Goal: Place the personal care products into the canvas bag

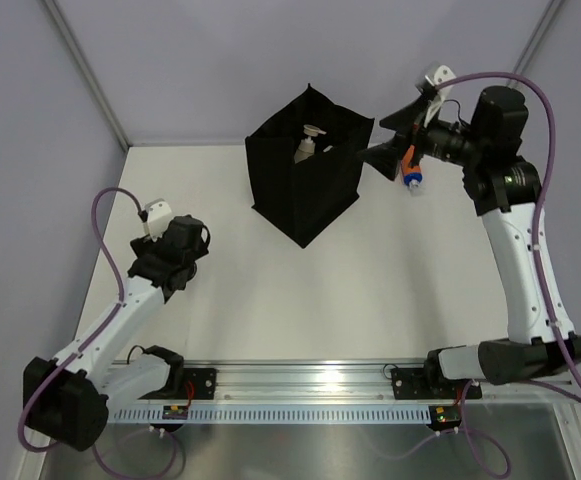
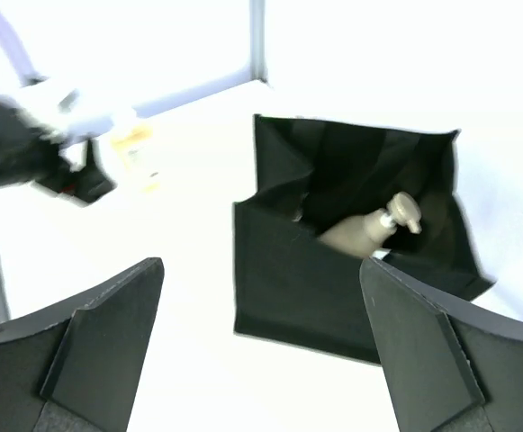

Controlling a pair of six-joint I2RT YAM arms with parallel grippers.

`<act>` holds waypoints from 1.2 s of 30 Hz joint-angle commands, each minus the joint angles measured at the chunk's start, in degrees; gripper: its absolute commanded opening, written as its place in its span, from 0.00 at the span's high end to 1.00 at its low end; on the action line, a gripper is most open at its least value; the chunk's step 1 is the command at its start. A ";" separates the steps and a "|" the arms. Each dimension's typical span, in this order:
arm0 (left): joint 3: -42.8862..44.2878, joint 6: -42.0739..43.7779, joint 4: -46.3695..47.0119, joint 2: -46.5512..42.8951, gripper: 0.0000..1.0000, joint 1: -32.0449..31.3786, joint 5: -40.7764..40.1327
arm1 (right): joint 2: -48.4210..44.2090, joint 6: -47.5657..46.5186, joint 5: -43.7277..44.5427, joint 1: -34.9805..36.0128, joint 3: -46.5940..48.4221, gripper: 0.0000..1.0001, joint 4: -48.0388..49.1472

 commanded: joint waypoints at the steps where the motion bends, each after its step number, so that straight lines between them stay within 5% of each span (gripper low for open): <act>1: 1.03 3.98 7.59 3.49 0.01 4.93 -1.33 | -3.48 0.06 -7.36 -2.98 -10.99 0.01 0.38; 6: 0.15 9.25 17.25 10.26 0.01 12.67 9.70 | -11.75 -1.43 -9.65 -6.68 -21.03 0.00 1.53; 15: 8.84 19.45 26.05 25.63 0.07 17.95 12.28 | -19.58 -0.91 -10.70 -7.65 -30.44 0.01 3.10; 23: 8.24 21.40 30.18 28.02 0.41 21.21 12.64 | -23.27 -0.47 -10.53 -8.53 -36.51 0.01 4.60; 24: 8.32 21.31 30.36 28.28 0.55 21.47 13.86 | -23.45 -0.38 -10.62 -8.97 -37.47 0.00 4.78; 29: 9.55 21.83 31.67 29.43 0.68 23.41 17.99 | -25.55 -0.38 -11.32 -10.90 -40.12 0.01 6.27; 31: 9.99 22.89 32.20 29.60 1.00 23.49 19.14 | -25.82 -0.38 -11.58 -11.51 -40.73 0.01 6.27; 36: 9.30 24.03 33.94 25.85 1.00 23.50 26.15 | -26.61 -0.29 -12.37 -13.01 -42.58 0.01 7.50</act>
